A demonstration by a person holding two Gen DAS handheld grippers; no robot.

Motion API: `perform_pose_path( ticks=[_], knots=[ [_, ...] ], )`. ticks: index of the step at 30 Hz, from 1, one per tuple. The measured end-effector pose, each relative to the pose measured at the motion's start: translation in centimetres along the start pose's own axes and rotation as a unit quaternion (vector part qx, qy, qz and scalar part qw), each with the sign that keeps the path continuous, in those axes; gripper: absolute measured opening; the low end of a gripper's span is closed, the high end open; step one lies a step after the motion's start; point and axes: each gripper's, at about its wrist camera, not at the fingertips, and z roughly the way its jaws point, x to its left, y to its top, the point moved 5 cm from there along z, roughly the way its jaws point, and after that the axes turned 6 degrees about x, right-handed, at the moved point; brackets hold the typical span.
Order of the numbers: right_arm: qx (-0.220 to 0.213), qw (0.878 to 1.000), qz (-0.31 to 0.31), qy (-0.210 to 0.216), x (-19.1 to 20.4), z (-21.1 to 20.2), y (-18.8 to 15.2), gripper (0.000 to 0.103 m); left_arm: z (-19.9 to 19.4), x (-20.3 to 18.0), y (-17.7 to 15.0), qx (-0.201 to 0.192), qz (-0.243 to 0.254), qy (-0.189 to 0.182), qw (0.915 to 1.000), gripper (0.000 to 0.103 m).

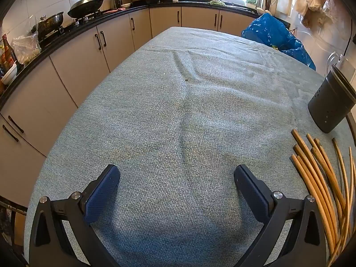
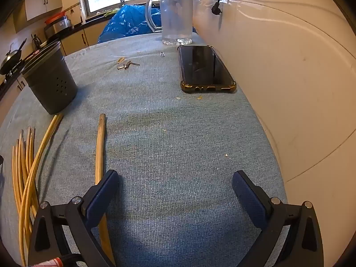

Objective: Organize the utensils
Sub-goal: 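Move the right tool over the loose wooden chopsticks on the cloth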

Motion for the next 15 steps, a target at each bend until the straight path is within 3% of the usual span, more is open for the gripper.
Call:
perform_pose_path(
  ticks=[3, 6, 11, 15],
  knots=[
    [0.002, 1.0, 0.002, -0.004, 0.0, -0.1, 0.3, 0.103, -2.0, -0.2, -0.7, -0.02, -0.013, 0.01, 0.9997, 0.103],
    [-0.01, 1.0, 0.024, -0.005, -0.8, -1.2, -0.2, 0.102, -5.0, -0.6, -1.5, -0.046, -0.019, -0.016, 0.9986, 0.103],
    [-0.062, 0.996, 0.061, 0.003, -2.4, -5.2, -1.0, 0.102, -10.5, -2.5, -1.6, -0.107, 0.01, -0.017, 0.994, 0.103],
    [-0.106, 0.992, 0.068, 0.009, -2.0, -8.5, -1.7, 0.102, -13.5, -3.4, -1.7, -0.134, 0.033, -0.019, 0.9903, 0.103]
  ],
)
